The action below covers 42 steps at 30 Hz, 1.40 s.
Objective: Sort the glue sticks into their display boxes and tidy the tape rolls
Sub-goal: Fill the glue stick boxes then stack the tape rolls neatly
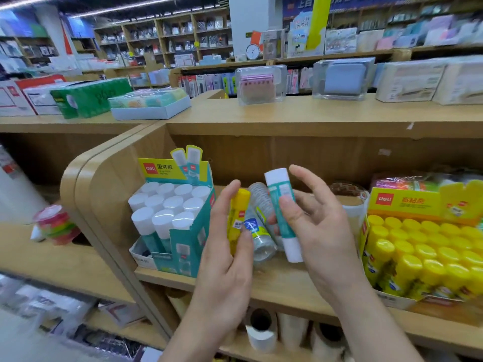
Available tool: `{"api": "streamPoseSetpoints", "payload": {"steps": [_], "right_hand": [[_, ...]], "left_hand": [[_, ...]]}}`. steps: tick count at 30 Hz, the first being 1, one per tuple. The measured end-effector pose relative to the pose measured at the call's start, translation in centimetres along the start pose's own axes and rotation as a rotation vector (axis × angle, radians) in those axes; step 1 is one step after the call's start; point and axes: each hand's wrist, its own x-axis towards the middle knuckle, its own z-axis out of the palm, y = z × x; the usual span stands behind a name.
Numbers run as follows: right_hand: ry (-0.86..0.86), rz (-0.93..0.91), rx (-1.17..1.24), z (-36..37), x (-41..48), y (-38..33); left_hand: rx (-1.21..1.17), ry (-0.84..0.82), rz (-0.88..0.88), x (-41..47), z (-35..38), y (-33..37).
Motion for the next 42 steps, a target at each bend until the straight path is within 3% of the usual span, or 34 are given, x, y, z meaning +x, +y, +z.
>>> {"api": "streamPoseSetpoints", "payload": {"steps": [4, 11, 20, 24, 29, 32, 38, 42], "right_hand": [[-0.029, 0.161, 0.122, 0.7, -1.7, -0.4], [-0.124, 0.102, 0.14, 5.1, -4.1, -0.4], [-0.136, 0.079, -0.088, 10.0, -5.3, 0.4], [-0.097, 0.175, -0.005, 9.5, -5.8, -0.6], [-0.233, 0.211, -0.243, 7.1, -6.9, -2.4], [-0.237, 0.221, -0.303, 7.0, -6.9, -3.4], [-0.11, 0.008, -0.268, 8.7, -5.0, -3.3], [-0.041, -0.071, -0.18, 10.9, -3.9, -2.1]], "left_hand": [[-0.131, -0.137, 0.042, -0.5, -1.1, 0.7], [-0.405, -0.248, -0.05, -1.5, -4.9, 0.9], [-0.373, -0.369, -0.078, -2.5, -11.1, -1.4], [-0.313, -0.269, -0.078, -2.2, -10.7, -1.3], [-0.213, -0.235, -0.003, -0.7, -10.2, -0.4], [-0.278, -0.2, -0.051, -0.7, -10.8, -0.2], [-0.403, -0.016, -0.193, -2.4, -13.6, -1.1], [-0.245, 0.063, -0.205, -3.4, -14.8, -2.5]]}}
